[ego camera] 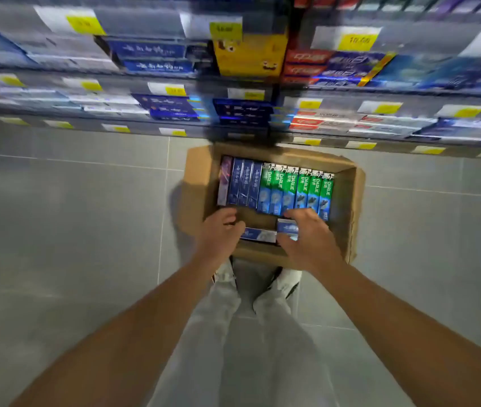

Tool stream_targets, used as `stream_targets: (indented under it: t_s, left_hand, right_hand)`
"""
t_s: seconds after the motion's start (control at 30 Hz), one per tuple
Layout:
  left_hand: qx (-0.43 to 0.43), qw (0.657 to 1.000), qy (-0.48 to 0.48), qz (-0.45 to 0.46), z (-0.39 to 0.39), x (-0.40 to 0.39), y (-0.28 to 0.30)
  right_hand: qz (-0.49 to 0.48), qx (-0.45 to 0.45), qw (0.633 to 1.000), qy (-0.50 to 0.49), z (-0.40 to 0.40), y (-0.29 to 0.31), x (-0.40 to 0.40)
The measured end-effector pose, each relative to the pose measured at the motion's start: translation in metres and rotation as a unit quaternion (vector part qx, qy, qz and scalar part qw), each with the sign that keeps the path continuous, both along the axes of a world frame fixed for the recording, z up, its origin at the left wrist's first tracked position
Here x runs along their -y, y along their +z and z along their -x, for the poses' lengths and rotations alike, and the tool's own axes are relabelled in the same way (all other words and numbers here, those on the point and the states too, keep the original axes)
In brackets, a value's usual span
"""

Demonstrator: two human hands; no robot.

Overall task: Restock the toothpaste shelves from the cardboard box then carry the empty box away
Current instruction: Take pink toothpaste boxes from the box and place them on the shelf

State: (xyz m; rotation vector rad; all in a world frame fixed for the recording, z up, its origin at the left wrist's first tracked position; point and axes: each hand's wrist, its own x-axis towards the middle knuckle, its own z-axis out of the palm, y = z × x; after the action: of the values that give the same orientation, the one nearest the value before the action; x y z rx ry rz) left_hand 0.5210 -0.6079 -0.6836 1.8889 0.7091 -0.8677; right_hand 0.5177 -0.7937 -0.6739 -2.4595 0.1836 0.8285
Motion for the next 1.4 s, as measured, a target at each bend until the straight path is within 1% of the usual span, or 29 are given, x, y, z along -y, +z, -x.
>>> stream_targets:
  t_s: [0.1, 0.2, 0.3, 0.4, 0.47, 0.53, 0.6, 0.7, 0.83, 0.87, 0.93, 1.0, 1.2, 1.3, 1.4]
  left_hand:
    - [-0.001, 1.000, 0.013, -0.016, -0.003, -0.014, -0.065]
    - [-0.028, 0.999, 0.038, -0.018, -0.003, -0.026, -0.145]
    - [-0.064, 0.991, 0.118, 0.012, 0.004, -0.037, -0.242]
    - [-0.092, 0.965, 0.236, 0.061, -0.007, -0.033, -0.284]
    - [-0.108, 0.931, 0.334, 0.095, -0.012, -0.027, -0.312]
    - [-0.127, 0.879, 0.439, 0.138, -0.015, -0.025, -0.343]
    - [-0.132, 0.831, 0.513, 0.170, -0.020, -0.025, -0.367]
    - [-0.120, 0.777, 0.587, 0.192, -0.031, -0.026, -0.389]
    - [-0.091, 0.705, 0.663, 0.235, -0.037, -0.030, -0.397]
    - [-0.083, 0.690, 0.676, 0.245, -0.036, -0.031, -0.397]
    - [-0.073, 0.672, 0.691, 0.258, -0.035, -0.031, -0.395]
    - [-0.073, 0.675, 0.691, 0.246, -0.034, -0.029, -0.393]
    - [-0.113, 0.718, 0.661, 0.184, -0.039, -0.017, -0.380]
    - [-0.128, 0.753, 0.616, 0.191, -0.037, -0.014, -0.364]
    - [-0.127, 0.791, 0.568, 0.190, -0.033, -0.015, -0.334]
  right_hand:
    - [-0.022, -0.016, 0.999, 0.018, -0.015, -0.069, -0.010]
    - [-0.028, -0.018, 0.999, 0.022, -0.027, -0.142, -0.024]
    - [-0.028, -0.015, 0.999, 0.029, -0.034, -0.212, -0.034]
    - [-0.034, 0.000, 0.998, 0.047, -0.036, -0.275, -0.041]
    - [-0.036, 0.001, 0.998, 0.056, -0.037, -0.312, -0.043]
    - [-0.041, 0.004, 0.997, 0.066, -0.036, -0.344, -0.043]
    - [-0.048, 0.009, 0.997, 0.065, -0.034, -0.368, -0.041]
    - [-0.046, 0.009, 0.996, 0.072, -0.028, -0.390, -0.037]
    - [-0.054, 0.016, 0.996, 0.063, -0.019, -0.406, -0.035]
    - [-0.058, 0.019, 0.997, 0.056, -0.018, -0.408, -0.037]
    - [-0.065, 0.025, 0.997, 0.043, -0.016, -0.408, -0.041]
    - [-0.069, 0.030, 0.996, 0.039, -0.015, -0.407, -0.045]
    - [-0.071, 0.026, 0.997, 0.034, -0.017, -0.400, -0.051]
    - [-0.059, 0.028, 0.998, 0.025, -0.015, -0.384, -0.050]
    - [-0.047, 0.030, 0.998, 0.004, -0.012, -0.354, -0.047]
